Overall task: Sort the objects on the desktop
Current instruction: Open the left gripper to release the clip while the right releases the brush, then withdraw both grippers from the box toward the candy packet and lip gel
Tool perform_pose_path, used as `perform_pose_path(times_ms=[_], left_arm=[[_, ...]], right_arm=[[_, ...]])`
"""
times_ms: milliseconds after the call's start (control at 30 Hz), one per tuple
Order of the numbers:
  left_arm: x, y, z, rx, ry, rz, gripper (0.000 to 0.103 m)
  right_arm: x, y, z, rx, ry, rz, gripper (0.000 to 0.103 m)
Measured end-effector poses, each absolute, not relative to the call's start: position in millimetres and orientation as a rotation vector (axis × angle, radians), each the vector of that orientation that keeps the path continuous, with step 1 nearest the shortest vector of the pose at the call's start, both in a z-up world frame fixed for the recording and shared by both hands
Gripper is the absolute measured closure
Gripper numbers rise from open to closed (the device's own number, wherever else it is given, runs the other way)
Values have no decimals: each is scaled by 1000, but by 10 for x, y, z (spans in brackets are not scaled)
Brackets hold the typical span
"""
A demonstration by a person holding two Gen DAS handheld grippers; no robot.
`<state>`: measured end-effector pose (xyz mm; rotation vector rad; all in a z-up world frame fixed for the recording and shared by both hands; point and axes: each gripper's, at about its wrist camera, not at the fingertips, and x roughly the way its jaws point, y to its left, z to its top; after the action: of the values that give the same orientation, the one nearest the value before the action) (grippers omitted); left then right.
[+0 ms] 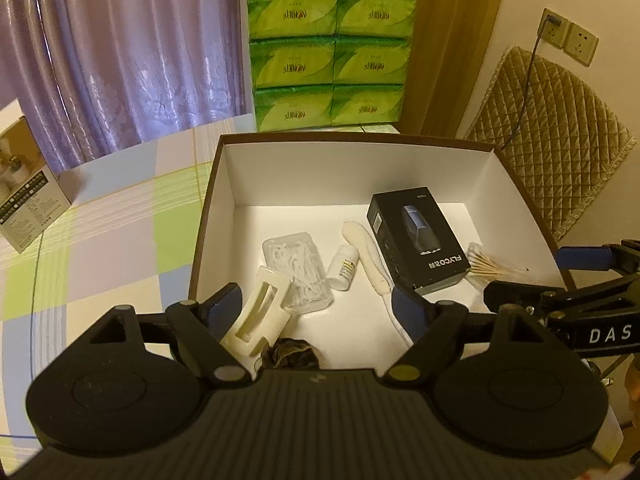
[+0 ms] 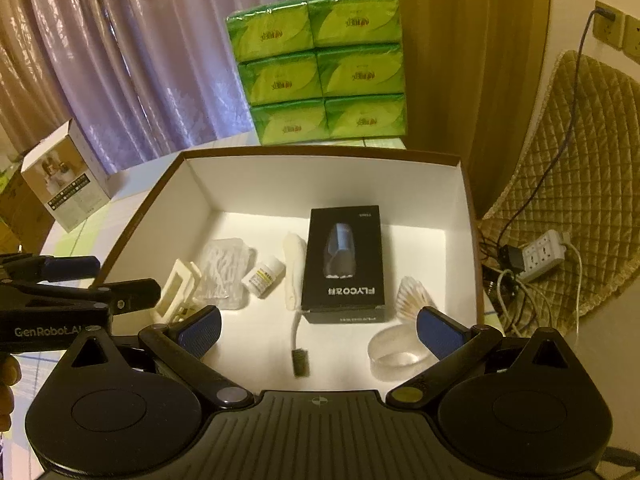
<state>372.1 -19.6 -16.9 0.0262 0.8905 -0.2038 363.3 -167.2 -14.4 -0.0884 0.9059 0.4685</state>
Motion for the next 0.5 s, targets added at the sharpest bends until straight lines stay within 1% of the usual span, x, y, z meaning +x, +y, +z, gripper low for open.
perform_pose_path(times_ms=[500], left_arm=[[3056,-139,167,16,814,-166,21]], right_arm=[[3085,-1756,139,-128,857,482,2]])
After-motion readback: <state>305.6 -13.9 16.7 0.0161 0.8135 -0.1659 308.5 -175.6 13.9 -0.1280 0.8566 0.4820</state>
